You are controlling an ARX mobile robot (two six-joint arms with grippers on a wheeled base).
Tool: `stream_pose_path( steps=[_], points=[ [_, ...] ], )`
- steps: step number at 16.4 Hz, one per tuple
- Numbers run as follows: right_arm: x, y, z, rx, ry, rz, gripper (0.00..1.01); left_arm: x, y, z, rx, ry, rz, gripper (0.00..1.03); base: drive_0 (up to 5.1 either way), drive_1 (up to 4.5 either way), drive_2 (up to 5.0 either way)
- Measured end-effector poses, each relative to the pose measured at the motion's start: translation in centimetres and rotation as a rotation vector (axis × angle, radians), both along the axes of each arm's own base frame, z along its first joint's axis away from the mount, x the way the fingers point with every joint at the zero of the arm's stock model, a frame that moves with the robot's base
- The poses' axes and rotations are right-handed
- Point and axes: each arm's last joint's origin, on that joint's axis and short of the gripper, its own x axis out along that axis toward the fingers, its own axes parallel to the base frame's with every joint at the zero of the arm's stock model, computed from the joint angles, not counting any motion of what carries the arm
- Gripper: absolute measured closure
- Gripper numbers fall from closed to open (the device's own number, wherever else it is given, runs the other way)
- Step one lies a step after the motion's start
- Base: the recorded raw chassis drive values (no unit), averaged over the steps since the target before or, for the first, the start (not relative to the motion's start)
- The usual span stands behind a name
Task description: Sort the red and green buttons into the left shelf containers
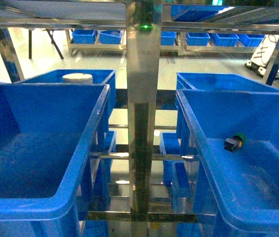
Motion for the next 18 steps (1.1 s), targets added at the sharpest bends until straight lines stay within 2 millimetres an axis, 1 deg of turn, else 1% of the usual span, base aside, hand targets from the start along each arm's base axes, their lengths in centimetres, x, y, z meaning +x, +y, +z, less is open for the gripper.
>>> stream_pose_path(
  steps=[1, 3, 4, 6, 8, 9, 10, 12, 15, 16, 17, 18],
  points=[
    [0.0, 0.0, 0.0, 0.0, 0.0, 0.0, 0.03, 0.3, 0.0, 0.0, 0.002, 0.012, -0.002, 0.74, 0.0, 0.0, 0.0],
    [0.0, 0.0, 0.0, 0.0, 0.0, 0.0, 0.03, 2.9, 0.2, 0.6, 0.046, 0.054, -0.032, 0.74, 0.0, 0.0, 0.0],
    [0.0, 0.0, 0.0, 0.0, 0.0, 0.0, 0.03, 4.4, 0.4, 0.8, 0.058, 0.11, -0.045, 0.74, 0.0, 0.0, 0.0],
    [0.0, 0.0, 0.0, 0.0, 0.0, 0.0, 0.03, 7.0, 1.0, 0.5, 0.094, 0.225, -0.051, 0.74, 0.0, 0.0, 0.0],
    [0.0, 0.0, 0.0, 0.0, 0.0, 0.0, 0.03, 9.8, 1.2, 0.4, 0.125, 0.278, -0.082, 0.74, 0.0, 0.0, 0.0],
    [0.0, 0.0, 0.0, 0.0, 0.0, 0.0, 0.03, 10.9, 1.3, -0.2, 0.13, 0.318, -0.093, 0.74, 0.0, 0.0, 0.0],
    [0.0, 0.0, 0.0, 0.0, 0.0, 0.0, 0.03, 11.9, 1.6, -1.6, 0.154, 0.377, -0.085, 0.74, 0.0, 0.0, 0.0],
    [0.0, 0.0, 0.0, 0.0, 0.0, 0.0, 0.03, 13.0, 1.8, -4.0, 0.159, 0.492, -0.087, 0.74, 0.0, 0.0, 0.0],
    [0.0, 0.0, 0.0, 0.0, 0.0, 0.0, 0.03, 14.5, 2.1, -5.4, 0.161, 0.508, -0.077, 0.74, 0.0, 0.0, 0.0],
    [0.0, 0.0, 0.0, 0.0, 0.0, 0.0, 0.03, 14.7, 2.4, -6.5, 0.16, 0.543, -0.06, 0.74, 0.0, 0.0, 0.0],
    [0.0, 0.0, 0.0, 0.0, 0.0, 0.0, 0.03, 14.7, 2.7, -6.8, 0.158, 0.557, -0.048, 0.66, 0.0, 0.0, 0.0],
    [0.0, 0.0, 0.0, 0.0, 0.0, 0.0, 0.03, 14.8, 2.9, -6.7, 0.153, 0.548, -0.038, 0.55, 0.0, 0.0, 0.0]
  ],
)
